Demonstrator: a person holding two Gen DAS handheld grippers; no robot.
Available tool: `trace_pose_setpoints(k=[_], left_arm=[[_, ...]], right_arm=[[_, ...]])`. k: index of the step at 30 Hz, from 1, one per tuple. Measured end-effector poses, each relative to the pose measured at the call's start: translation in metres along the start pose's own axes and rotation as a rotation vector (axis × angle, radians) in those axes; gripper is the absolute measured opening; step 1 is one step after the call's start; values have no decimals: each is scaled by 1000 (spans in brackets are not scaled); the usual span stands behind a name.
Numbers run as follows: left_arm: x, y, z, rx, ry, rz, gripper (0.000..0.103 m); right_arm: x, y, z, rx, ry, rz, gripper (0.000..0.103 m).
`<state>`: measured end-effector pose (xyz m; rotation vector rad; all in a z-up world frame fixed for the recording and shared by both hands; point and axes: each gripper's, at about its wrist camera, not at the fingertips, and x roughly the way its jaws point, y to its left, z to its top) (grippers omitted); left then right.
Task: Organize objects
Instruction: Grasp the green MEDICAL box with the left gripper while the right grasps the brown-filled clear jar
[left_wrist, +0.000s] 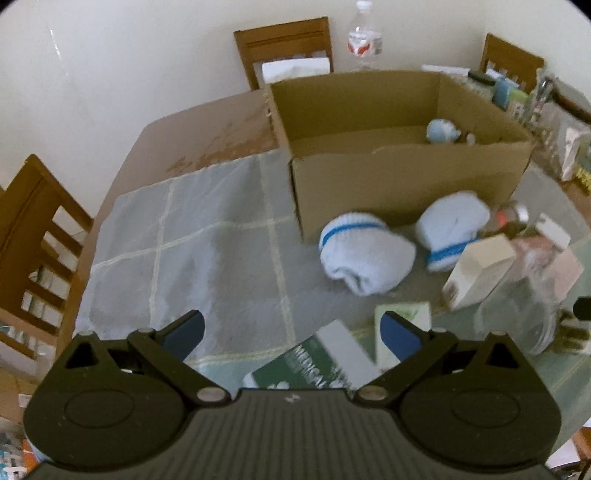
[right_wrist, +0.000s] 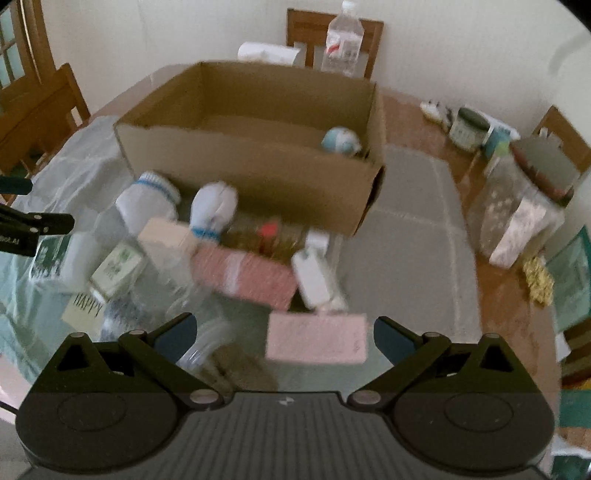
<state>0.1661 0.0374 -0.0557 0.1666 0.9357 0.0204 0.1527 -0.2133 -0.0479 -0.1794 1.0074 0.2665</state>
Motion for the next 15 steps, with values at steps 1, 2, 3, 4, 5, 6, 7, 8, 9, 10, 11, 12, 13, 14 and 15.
trace_pose_setpoints(k=[1,2,3,4,5,6,7,8,9,10,11,12,13,14,15], left_arm=[[0,0,-2,-4,-2,6,101],[-1,1,-4,-13,-5,6,101],[-1,2,-5,-23,-5,-1,101],[0,2,-7,-30,-3,-10,101],[0,2,-7,-34,0,-17,101],[1,2,-8,-36,2,-21,101],[1,1,-9,-33,2,-24,101],[2,0,-10,-27,3,-25,101],[3,0,-11,-21,5,-26,101],[4,-1,-12,-16,7,-25,101],[5,-1,-13,-13,10,-26,101],[6,-1,-13,-12,12,-26,101],[7,-1,-13,-13,15,-27,101],[9,0,-14,-13,16,-28,101],[10,0,-14,-14,20,-28,101]], right_arm=[[2,5,-4,5,7,0,103],[5,9,-6,8,11,-1,103],[6,14,-8,13,12,-5,103],[9,18,-10,18,11,-14,103],[11,22,-11,22,12,-21,103],[15,25,-12,29,13,-26,103],[18,28,-12,38,13,-32,103],[22,31,-13,49,14,-45,103],[25,32,-13,56,15,-55,103],[27,34,-13,64,17,-71,103],[30,35,-14,69,17,-89,103],[33,38,-16,71,16,-110,103],[33,38,-17,74,15,-123,103],[32,38,-20,78,11,-130,103],[31,38,-22,79,10,-133,103]])
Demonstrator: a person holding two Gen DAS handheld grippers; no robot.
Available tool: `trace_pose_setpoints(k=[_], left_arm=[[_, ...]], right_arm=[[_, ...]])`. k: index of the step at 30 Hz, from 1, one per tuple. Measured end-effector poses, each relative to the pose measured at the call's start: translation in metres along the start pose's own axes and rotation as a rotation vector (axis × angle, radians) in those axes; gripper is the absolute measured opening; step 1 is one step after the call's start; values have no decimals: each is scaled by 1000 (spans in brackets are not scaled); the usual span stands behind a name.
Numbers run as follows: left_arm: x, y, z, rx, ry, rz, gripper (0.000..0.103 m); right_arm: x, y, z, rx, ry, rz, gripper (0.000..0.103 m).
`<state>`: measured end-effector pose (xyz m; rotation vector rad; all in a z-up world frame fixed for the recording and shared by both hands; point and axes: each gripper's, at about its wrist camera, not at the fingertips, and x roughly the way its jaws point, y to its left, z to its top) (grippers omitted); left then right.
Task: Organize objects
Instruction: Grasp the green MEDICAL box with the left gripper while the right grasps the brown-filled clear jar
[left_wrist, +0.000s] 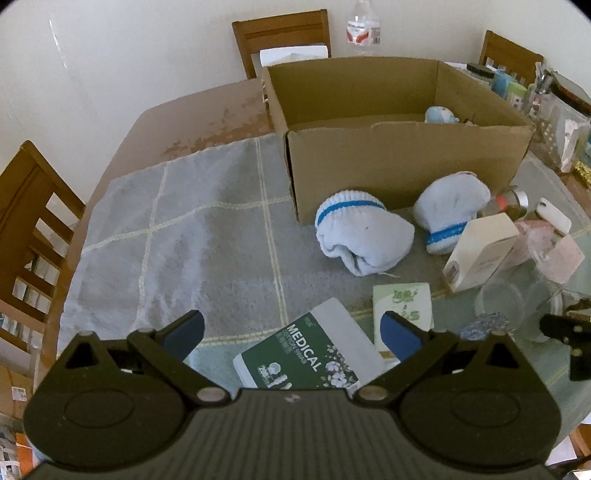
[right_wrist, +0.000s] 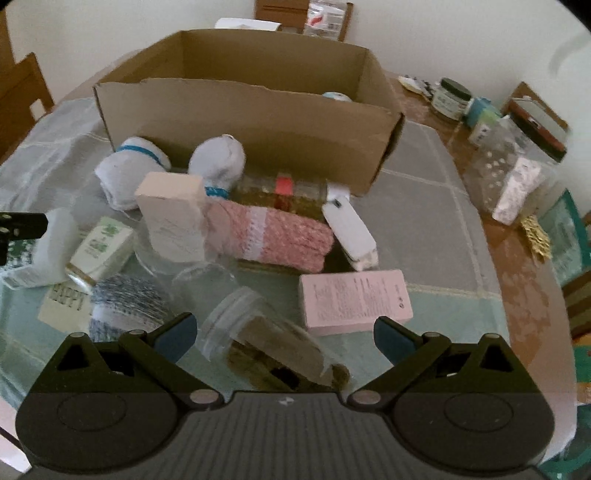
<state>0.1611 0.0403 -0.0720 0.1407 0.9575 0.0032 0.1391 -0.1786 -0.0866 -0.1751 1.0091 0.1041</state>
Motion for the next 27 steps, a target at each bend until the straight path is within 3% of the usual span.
trace_pose_setpoints(k=[10,17,23,27], left_arm=[[12,2,-7,-4,27,-17,102],[1,8,-20,5,48,-33,102],[-5,16,-37,-50,57,-63,102],[2,12,-39,-48,73,-43,102]], right_arm=[[-12,-13,-24,21,25,-54,103],[-13,-27,-35,78,60,-39,103],[-9,-31,-34,103,67,-11,103],[-3,-34,-30,110,71,3,103]])
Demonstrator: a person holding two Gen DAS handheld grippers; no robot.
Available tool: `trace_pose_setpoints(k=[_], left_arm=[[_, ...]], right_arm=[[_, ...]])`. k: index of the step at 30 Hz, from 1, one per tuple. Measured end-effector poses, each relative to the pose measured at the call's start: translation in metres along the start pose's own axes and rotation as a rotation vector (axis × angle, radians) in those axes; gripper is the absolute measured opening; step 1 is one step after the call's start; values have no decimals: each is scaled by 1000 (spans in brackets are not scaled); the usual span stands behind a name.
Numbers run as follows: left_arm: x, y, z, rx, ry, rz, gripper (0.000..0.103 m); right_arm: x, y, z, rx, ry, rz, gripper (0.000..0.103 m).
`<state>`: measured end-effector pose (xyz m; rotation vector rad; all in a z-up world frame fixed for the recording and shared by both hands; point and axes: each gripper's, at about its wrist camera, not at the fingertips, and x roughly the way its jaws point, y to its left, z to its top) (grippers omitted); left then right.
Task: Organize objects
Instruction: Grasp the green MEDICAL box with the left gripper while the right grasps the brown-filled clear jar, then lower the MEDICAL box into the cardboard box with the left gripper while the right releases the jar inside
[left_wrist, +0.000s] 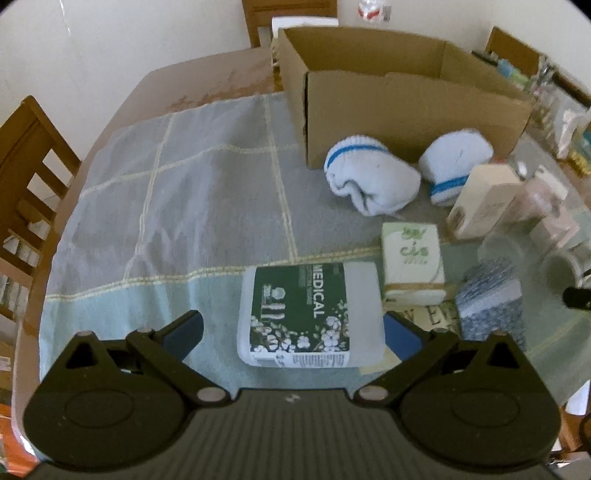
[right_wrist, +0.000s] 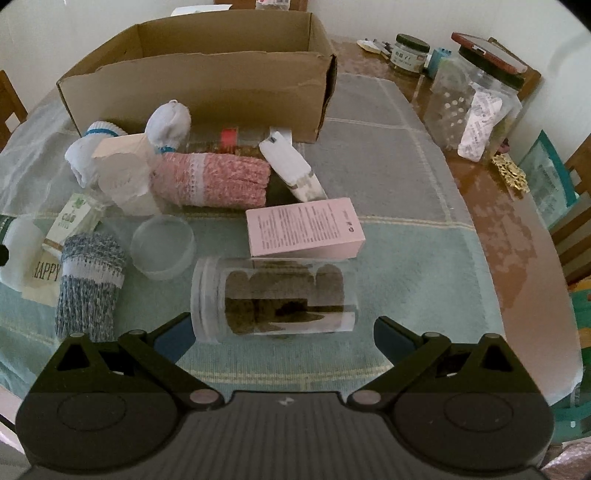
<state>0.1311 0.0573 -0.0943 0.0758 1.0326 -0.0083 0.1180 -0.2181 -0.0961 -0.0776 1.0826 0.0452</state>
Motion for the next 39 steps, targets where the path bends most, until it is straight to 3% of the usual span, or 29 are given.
trace_pose_setpoints(k=[21,25,28,39], left_arm=[[25,-12,6,20,11,23,102],[27,-13,8,38,13,28,94],[28,-11,8,35,23,8,84],[21,-7,16,52,51,-49,83]], right_arm=[[25,-9,12,-8,22,87,103],[26,-8,14,-15,14,96,102],[25,-7,16,-29,16,99,96],[15,-8,21,-83,38,131,94]])
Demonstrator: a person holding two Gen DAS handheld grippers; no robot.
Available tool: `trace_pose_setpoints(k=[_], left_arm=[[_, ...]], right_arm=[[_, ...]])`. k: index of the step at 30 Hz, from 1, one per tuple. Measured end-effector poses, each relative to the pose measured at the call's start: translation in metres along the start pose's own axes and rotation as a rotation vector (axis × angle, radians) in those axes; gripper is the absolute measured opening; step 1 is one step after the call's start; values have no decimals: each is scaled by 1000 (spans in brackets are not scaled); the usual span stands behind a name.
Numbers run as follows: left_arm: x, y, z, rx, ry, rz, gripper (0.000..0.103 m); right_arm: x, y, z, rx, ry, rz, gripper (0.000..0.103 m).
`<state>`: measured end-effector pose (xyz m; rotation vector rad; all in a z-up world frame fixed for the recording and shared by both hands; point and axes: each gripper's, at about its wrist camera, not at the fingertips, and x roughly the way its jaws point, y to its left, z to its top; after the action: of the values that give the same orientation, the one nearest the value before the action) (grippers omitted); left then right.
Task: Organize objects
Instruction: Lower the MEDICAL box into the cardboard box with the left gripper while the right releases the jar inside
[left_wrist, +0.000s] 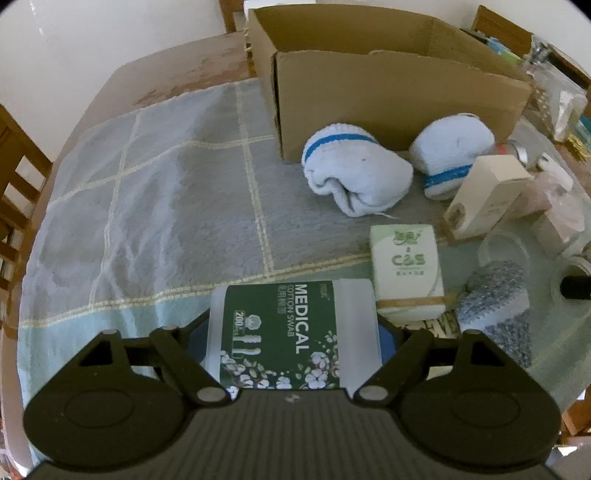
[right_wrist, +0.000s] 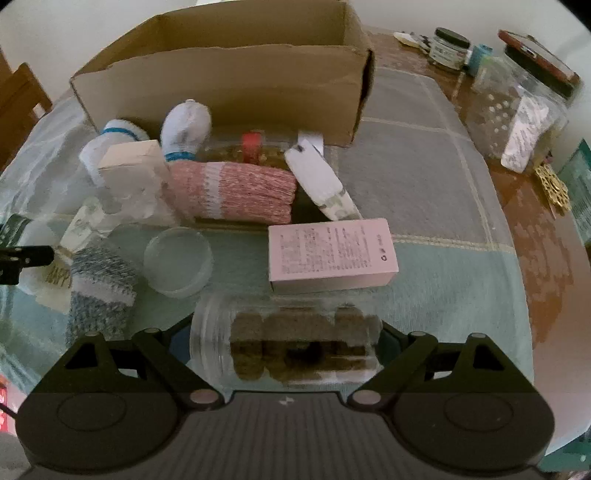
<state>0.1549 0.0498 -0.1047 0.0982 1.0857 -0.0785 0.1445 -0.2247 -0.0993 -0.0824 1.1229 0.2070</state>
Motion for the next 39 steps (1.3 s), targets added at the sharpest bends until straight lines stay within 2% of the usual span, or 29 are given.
trace_pose_setpoints(k=[11,21,27,31,39], left_arm=[[-27,3,30,48,31,-66,83],[-60,-13,92,152,-58,-101,83],[-71,-21,139,164,-128,-120,83],[-64,-26,168,170,-155,-89,83],[-30,-28,216,150,-136,-53,83]], right_arm=[[-38,-5,27,-43,-23,39,94],[-65,0,83,-172,-91,68,94],[-77,8,125,-244,-152,76,94],[-75,12,152,-261,-177,102,94],[-58,17,193,-293,-179,130,94]])
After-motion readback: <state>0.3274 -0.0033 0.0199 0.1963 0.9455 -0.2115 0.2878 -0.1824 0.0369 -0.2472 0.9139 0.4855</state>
